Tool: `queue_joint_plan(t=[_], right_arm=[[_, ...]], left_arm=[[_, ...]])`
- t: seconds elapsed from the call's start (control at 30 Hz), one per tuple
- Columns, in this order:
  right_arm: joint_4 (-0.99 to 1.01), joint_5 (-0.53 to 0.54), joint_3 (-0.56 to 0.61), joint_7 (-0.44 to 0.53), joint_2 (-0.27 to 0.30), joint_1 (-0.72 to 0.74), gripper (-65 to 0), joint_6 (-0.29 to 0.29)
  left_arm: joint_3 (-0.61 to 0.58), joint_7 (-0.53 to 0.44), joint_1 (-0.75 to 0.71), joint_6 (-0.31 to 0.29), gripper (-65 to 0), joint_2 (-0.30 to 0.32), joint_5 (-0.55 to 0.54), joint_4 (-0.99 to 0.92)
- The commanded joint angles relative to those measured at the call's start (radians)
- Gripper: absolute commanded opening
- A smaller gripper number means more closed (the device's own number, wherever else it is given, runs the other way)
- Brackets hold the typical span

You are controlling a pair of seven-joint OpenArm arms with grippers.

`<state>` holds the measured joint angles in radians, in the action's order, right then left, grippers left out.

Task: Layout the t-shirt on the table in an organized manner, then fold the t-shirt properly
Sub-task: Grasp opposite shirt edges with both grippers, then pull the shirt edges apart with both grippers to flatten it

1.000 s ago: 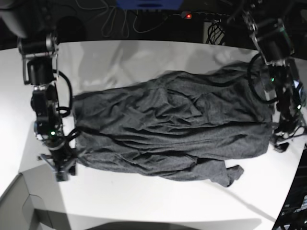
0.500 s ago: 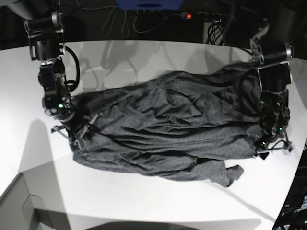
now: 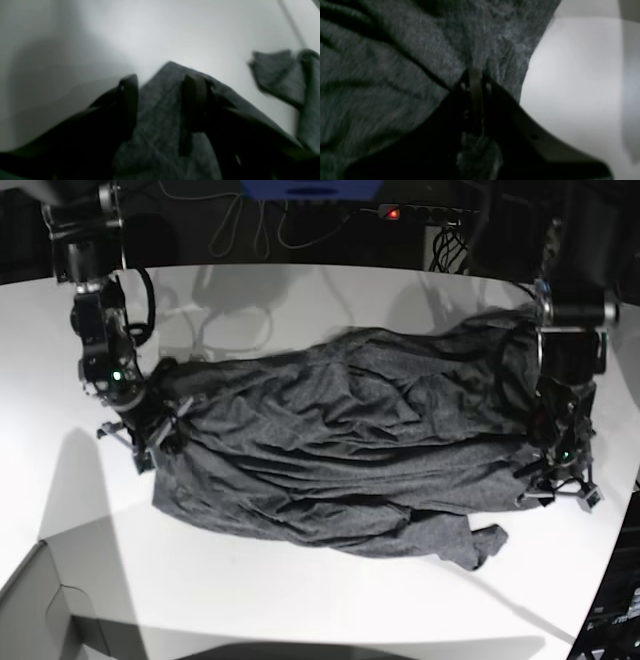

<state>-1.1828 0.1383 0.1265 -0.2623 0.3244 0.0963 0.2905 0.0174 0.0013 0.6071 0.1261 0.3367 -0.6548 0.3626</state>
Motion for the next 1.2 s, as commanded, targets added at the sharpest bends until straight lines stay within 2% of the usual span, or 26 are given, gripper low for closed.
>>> queue_joint_plan(t=[0.0, 0.1, 0.2, 0.37, 0.47, 0.7, 0.8, 0.97, 1.03, 1.17], right_arm=[[-0.024, -0.009, -0.003, -0.039, 0.02, -0.028, -65.0, 0.003], [-0.124, -0.009, -0.017, -0.039, 0.031, -0.108, -65.0, 0.003], [-0.231, -0.009, -0.107, -0.041, 0.034, -0.183, -65.0, 0.003], [-0.294, -0.009, -0.173, -0.042, 0.034, -0.229, -65.0, 0.003], [-0.294, -0.009, -0.181, -0.042, 0.034, -0.22, -65.0, 0.003], [-0.293, -0.009, -0.13, -0.045, 0.034, -0.117, -65.0, 0.003], [-0.217, -0.009, -0.086, -0.045, 0.035, -0.042, -65.0, 0.003], [-0.064, -0.009, -0.077, -0.045, 0.034, 0.052, -65.0, 0.003], [0.005, -0.01, -0.075, -0.042, 0.015, 0.084, -65.0, 0.008], [0.209, -0.01, -0.075, -0.036, 0.006, 0.196, -65.0, 0.079]], left_arm=[[-0.01, -0.045, 0.053, -0.009, -35.4, 0.012, 0.005, -0.023], [-0.029, -0.097, 0.084, -0.009, -33.2, 0.011, 0.005, -0.089], [-0.032, -0.108, 0.09, -0.009, -31.8, 0.009, 0.005, -0.069], [-0.026, -0.106, 0.09, -0.006, -31.8, 0.009, -0.006, 0.029], [-0.024, -0.105, 0.08, -0.001, -31.8, 0.014, -0.009, 0.151], [0.013, 0.064, -0.103, 0.001, -31.8, 0.04, -0.009, 0.557], [0.094, 0.133, -0.192, 0.001, -31.8, 0.034, -0.007, 0.689], [0.226, 0.242, -0.341, 0.001, -31.8, 0.006, -0.006, 0.86], [0.266, 0.266, -0.385, -0.001, -31.8, 0.003, -0.006, 0.902], [0.303, 0.288, -0.471, -0.003, -31.8, -0.003, -0.006, 0.972]])
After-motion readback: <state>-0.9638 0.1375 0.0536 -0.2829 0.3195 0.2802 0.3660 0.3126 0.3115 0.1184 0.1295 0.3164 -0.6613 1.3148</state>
